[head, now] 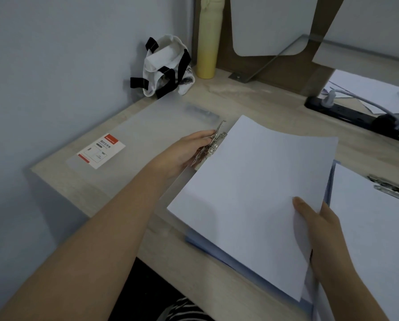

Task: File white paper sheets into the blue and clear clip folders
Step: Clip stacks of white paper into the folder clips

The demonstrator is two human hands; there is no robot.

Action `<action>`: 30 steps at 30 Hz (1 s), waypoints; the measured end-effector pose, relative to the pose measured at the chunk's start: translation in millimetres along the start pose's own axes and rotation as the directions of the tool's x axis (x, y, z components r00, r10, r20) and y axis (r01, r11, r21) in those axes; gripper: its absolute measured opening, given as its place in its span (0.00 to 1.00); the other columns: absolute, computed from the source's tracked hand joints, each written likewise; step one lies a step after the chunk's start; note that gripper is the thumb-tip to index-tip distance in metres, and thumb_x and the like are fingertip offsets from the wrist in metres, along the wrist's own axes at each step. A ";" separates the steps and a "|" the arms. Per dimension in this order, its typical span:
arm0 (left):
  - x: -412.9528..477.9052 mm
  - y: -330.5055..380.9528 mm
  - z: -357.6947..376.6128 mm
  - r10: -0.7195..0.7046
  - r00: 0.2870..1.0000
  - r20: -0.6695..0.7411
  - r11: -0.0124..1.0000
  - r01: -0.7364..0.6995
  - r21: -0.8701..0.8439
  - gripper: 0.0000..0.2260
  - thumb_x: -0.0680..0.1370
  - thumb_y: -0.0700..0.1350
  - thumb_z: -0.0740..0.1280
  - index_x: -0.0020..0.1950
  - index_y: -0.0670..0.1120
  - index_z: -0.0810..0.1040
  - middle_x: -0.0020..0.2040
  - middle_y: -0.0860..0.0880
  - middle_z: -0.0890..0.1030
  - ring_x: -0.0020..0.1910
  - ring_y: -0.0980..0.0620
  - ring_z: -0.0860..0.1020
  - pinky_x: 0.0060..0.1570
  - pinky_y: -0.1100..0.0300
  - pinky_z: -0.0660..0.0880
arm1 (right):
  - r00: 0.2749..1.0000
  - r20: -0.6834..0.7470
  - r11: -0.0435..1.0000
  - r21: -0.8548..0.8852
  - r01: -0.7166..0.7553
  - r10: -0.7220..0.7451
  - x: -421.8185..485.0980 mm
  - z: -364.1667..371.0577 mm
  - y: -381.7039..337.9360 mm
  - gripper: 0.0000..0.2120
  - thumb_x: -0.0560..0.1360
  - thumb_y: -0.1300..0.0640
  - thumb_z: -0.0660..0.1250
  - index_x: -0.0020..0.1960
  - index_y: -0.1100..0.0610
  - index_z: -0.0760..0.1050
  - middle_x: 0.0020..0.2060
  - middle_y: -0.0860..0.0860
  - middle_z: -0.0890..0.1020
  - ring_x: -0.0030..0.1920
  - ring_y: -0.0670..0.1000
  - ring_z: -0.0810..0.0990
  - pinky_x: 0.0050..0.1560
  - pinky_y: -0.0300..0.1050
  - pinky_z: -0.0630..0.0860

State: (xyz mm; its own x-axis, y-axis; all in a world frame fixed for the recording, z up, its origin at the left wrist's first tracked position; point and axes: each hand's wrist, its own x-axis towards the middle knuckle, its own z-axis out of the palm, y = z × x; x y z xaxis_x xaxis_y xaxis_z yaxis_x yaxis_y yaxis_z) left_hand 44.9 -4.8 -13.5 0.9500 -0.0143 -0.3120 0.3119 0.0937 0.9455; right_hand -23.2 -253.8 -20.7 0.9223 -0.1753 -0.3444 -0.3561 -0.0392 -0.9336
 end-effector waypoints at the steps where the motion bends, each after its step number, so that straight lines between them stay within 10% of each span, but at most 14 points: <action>1: -0.8 0.3 0.0 0.004 1.000 0.003 1.000 -0.004 0.011 0.16 0.80 0.41 0.57 0.68 0.46 0.72 0.43 0.54 0.79 0.30 0.64 0.78 0.29 0.73 0.72 | 1.000 0.004 1.000 -0.006 0.000 0.000 0.3 1.7 -0.3 0.19 0.77 0.54 0.63 0.68 0.55 0.69 0.56 0.51 0.78 0.54 0.55 0.76 0.56 0.48 0.70; 9: -1.1 3.1 0.9 -0.003 0.999 0.054 0.998 -0.001 0.067 0.15 0.81 0.44 0.56 0.65 0.53 0.73 0.54 0.52 0.78 0.44 0.57 0.76 0.40 0.66 0.71 | 1.000 -0.003 0.998 -0.070 -0.001 0.001 0.9 3.6 1.2 0.21 0.77 0.52 0.62 0.69 0.55 0.67 0.59 0.53 0.77 0.59 0.58 0.75 0.62 0.54 0.71; 25: -5.8 10.7 -11.8 -0.079 0.988 0.134 0.988 0.096 -0.123 0.26 0.76 0.66 0.50 0.53 0.49 0.77 0.44 0.49 0.79 0.38 0.53 0.75 0.38 0.61 0.72 | 1.000 -0.003 0.993 -0.119 0.022 -0.022 1.0 6.2 2.1 0.19 0.77 0.52 0.62 0.67 0.56 0.68 0.60 0.55 0.78 0.59 0.59 0.76 0.64 0.59 0.70; 30: -16.7 15.3 -23.3 -0.086 0.971 0.223 0.993 0.103 -0.065 0.16 0.77 0.58 0.60 0.52 0.48 0.79 0.46 0.50 0.79 0.43 0.53 0.77 0.50 0.59 0.72 | 1.000 0.001 0.992 -0.128 0.023 -0.023 1.6 6.4 3.1 0.20 0.77 0.52 0.62 0.67 0.57 0.68 0.60 0.55 0.77 0.58 0.59 0.76 0.63 0.56 0.71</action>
State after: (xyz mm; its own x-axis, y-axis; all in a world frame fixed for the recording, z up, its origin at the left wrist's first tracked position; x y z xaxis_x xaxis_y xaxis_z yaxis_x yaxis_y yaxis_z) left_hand 33.5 20.0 4.0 0.8991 -0.2441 -0.3635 0.4064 0.1564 0.9002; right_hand -21.9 -247.9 -24.8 0.9304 -0.1729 -0.3232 -0.3513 -0.1687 -0.9209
